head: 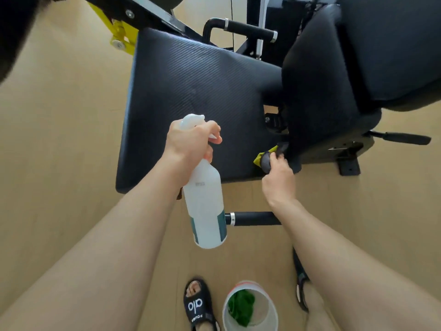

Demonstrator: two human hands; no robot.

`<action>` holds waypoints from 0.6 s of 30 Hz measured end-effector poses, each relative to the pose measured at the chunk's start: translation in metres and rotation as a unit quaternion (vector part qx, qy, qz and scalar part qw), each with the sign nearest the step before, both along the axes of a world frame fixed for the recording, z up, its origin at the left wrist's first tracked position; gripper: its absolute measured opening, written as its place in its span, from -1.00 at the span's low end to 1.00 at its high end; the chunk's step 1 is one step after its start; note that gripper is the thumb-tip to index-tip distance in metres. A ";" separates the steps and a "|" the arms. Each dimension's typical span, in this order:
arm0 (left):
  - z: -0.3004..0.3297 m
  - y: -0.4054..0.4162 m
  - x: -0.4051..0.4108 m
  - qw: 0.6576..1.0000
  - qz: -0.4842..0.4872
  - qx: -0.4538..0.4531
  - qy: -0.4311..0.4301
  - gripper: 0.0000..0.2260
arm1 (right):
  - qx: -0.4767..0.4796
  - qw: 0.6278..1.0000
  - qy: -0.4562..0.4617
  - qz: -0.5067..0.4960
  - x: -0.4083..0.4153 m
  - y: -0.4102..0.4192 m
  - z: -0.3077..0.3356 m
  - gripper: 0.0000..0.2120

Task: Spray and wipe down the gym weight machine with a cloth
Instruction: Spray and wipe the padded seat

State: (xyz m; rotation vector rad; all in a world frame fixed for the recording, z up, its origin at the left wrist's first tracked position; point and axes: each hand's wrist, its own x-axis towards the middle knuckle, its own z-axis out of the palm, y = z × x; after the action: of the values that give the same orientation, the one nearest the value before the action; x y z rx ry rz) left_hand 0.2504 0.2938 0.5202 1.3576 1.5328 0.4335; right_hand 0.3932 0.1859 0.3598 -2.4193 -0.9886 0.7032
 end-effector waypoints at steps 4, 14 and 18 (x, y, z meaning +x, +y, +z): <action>-0.005 -0.014 -0.023 0.999 -0.043 -0.012 0.020 -0.84 | 0.026 1.000 -0.003 0.001 -0.047 0.003 0.009 -0.37; -0.023 -0.043 -0.091 0.994 0.079 -0.073 -0.007 -0.87 | 0.111 0.985 0.025 0.129 -0.143 0.040 0.050 -0.56; -0.025 -0.048 -0.107 0.993 0.099 -0.059 0.013 -0.86 | 0.138 0.968 0.034 0.205 -0.146 0.034 0.051 -0.53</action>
State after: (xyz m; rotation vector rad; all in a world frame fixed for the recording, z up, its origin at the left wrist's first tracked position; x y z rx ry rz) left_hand 0.1433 0.2458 0.4950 1.1299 1.6953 0.4414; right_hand 0.2474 0.2196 0.4105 -1.9582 -1.4721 0.7222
